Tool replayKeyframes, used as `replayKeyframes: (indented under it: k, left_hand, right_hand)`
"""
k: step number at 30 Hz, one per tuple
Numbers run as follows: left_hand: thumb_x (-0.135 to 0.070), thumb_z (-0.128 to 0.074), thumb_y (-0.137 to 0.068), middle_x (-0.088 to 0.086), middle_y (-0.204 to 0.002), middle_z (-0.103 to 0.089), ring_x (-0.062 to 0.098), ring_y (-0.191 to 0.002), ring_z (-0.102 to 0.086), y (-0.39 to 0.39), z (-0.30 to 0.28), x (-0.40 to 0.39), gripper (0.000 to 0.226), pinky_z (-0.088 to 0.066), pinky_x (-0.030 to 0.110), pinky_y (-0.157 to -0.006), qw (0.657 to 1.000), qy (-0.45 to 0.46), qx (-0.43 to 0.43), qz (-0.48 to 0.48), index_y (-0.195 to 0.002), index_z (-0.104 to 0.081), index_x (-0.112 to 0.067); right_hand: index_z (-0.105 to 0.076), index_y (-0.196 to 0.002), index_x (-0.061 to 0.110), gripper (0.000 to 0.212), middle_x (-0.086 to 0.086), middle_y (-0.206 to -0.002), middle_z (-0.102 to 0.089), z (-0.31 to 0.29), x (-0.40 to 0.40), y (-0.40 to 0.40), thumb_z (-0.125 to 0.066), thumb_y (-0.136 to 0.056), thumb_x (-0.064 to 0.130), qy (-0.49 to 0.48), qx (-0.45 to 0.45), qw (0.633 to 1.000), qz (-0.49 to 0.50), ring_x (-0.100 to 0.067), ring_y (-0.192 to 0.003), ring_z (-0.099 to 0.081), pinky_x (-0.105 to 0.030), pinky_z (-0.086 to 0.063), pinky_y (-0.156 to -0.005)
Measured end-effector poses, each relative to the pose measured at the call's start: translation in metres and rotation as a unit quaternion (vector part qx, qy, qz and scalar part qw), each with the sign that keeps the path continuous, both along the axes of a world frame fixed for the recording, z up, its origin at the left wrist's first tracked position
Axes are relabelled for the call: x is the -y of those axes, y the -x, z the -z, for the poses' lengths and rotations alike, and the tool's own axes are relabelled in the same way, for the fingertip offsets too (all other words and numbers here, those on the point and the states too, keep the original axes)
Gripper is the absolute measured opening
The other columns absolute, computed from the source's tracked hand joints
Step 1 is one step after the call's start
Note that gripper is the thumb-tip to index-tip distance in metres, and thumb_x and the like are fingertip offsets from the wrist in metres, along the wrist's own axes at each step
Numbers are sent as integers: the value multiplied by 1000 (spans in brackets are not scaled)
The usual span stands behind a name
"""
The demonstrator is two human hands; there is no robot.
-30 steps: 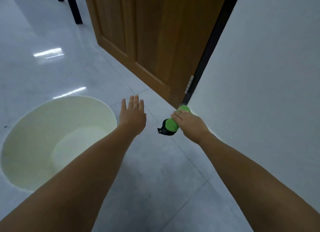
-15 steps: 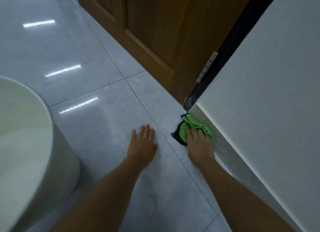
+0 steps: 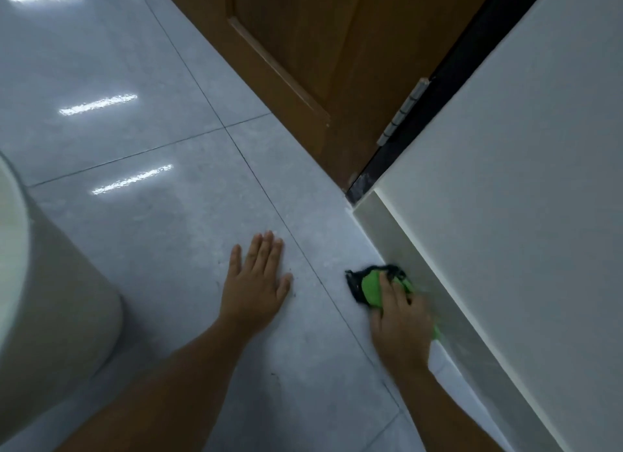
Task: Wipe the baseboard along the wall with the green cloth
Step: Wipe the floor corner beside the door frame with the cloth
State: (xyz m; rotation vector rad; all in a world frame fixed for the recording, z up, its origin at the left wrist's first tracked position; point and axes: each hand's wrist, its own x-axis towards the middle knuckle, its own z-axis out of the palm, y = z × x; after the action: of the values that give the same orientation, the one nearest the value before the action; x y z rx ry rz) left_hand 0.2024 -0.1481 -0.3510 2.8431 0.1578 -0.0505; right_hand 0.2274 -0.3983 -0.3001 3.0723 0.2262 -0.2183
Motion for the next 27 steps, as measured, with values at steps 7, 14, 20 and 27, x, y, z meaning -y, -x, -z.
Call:
replayKeyframes:
  k: [7, 14, 20, 27]
  left_hand:
    - [-51, -23, -95, 9, -156, -23, 22, -145, -14, 1, 4, 0, 67, -6, 48, -115, 1000, 2, 8, -2, -149, -27, -10]
    - [-53, -18, -97, 7, -157, -21, 21, -146, -12, 1, 3, 0, 66, -5, 46, -115, 1000, 3, 7, -2, -150, -25, -13]
    - [-51, -28, -94, 8, -153, -32, 22, -142, -25, 1, 1, 0, 66, -8, 45, -115, 1000, 12, 23, -7, -145, -36, -11]
    - [-52, -26, -94, 9, -151, -36, 23, -140, -30, 0, 3, -5, 66, -11, 47, -114, 999, 26, 28, -1, -144, -39, -10]
  right_hand:
    - [-61, -120, 8, 54, -16, -114, -65, 5, 0, 21, -43, -73, 28, -15, 5, 996, 83, -38, -91, -55, -48, -44, -79]
    - [-58, -121, 9, 47, -9, -124, -61, -59, -111, -110, -39, -78, 7, 2, 152, 973, -173, -31, -98, -54, -37, -42, -77]
    - [-18, -146, 2, 50, -19, -155, -17, -50, -106, -132, -24, -100, 21, 360, 101, 880, -292, -41, -141, -12, -53, 1, -115]
    - [-39, -136, -5, 45, -24, -142, -40, -30, -113, -110, -26, -97, 15, 364, 12, 888, -281, -40, -133, -29, -50, -13, -116]
